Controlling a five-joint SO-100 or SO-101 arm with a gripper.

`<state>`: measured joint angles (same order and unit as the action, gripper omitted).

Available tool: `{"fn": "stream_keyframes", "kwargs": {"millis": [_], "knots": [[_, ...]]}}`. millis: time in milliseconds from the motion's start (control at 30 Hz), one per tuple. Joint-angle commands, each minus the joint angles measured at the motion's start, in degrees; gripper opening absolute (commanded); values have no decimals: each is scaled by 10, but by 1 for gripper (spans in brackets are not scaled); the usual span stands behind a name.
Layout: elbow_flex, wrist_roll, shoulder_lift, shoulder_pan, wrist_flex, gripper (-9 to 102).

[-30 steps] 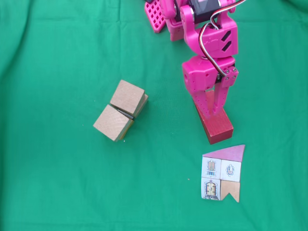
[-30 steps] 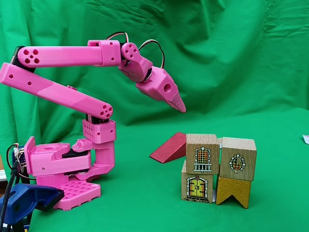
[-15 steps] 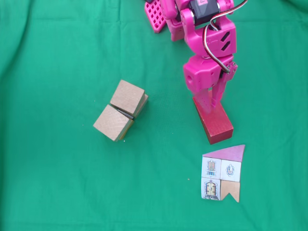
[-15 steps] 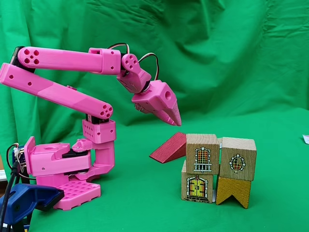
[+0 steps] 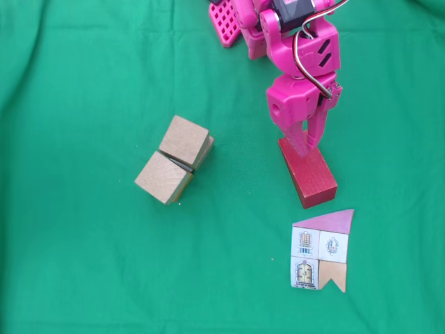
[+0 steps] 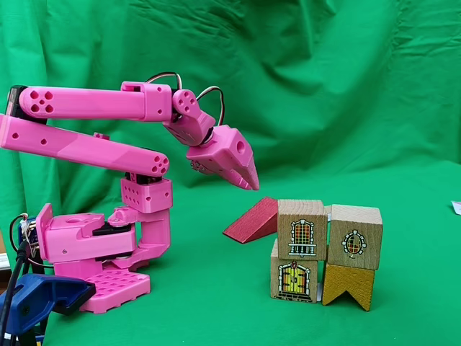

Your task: Grasp some building blocks and build the house on the picture.

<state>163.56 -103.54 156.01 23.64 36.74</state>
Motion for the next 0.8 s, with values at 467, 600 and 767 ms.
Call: {"fn": "stream_keyframes", "kwargs": {"millis": [467,600,767], "knots": [[-4,2,-2,-9,-9,22],[-3,2,-3,-32,-9,28],[-3,-2,-4,-83,-9,31]]}}
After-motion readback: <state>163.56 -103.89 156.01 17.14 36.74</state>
